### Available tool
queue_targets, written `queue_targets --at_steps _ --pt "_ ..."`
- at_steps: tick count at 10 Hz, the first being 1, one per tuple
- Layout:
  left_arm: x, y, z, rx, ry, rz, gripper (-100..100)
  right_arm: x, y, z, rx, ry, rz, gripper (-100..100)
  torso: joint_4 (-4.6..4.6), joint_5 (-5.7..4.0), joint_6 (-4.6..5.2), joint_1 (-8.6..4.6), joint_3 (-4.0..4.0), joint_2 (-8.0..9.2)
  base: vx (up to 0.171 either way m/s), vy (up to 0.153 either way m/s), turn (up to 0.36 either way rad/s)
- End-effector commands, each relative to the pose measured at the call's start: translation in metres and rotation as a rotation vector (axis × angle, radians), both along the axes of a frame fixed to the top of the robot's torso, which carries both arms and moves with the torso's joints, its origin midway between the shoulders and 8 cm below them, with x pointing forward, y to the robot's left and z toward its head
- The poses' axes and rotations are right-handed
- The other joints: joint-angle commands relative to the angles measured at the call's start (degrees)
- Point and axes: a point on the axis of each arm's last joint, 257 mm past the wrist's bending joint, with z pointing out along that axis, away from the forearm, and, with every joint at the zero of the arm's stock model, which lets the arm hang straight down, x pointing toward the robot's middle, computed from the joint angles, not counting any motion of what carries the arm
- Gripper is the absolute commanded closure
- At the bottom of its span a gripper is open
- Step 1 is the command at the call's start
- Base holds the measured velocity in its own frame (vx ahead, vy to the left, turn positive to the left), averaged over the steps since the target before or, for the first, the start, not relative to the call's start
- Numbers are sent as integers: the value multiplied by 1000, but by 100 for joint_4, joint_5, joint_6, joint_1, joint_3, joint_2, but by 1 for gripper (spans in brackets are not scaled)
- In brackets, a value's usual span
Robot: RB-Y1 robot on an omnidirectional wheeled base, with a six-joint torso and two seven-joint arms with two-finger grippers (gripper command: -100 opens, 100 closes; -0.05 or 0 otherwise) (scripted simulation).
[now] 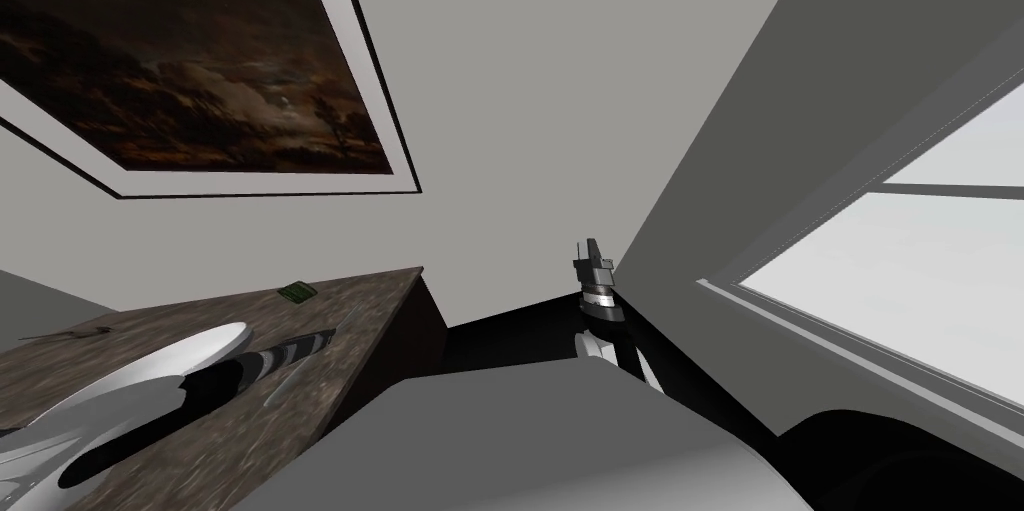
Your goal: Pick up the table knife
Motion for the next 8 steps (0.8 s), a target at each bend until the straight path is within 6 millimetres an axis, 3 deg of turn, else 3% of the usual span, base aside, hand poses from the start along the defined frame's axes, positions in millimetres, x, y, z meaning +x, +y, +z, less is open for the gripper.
queue_targets --at_steps 1,2,3,5,6,7,8 --pt "-3 -2 4 3 -20 1 100 0 0 0 0 0 0 0 0 0 0 0 0 0 26 12 0" --pt "-15 -4 -3 -1 2 1 100 0 0 0 0 0 0 0 3 -3 2 0 1 0 33 15 -10" --pt "-11 -2 9 9 -32 7 100 0 0 0 0 0 0 0 1 -2 1 1 0 -1 47 21 -3" --pt "-28 -7 -2 0 -1 3 100 0 0 0 0 0 0 0 0 -2 1 1 -3 -7 35 15 -7" --pt "-25 -10 8 4 -29 1 100 0 0 0 0 0 0 0 -1 -2 -1 -1 -1 -1 31 10 -1" --pt "-39 -10 0 1 -3 4 100 0 0 0 0 0 0 0 2 -6 1 -3 0 -3 34 18 -12" --pt "-33 -12 12 7 -35 4 100 0 0 0 0 0 0 0 0 -4 -3 -1 -1 -1 42 23 -2"
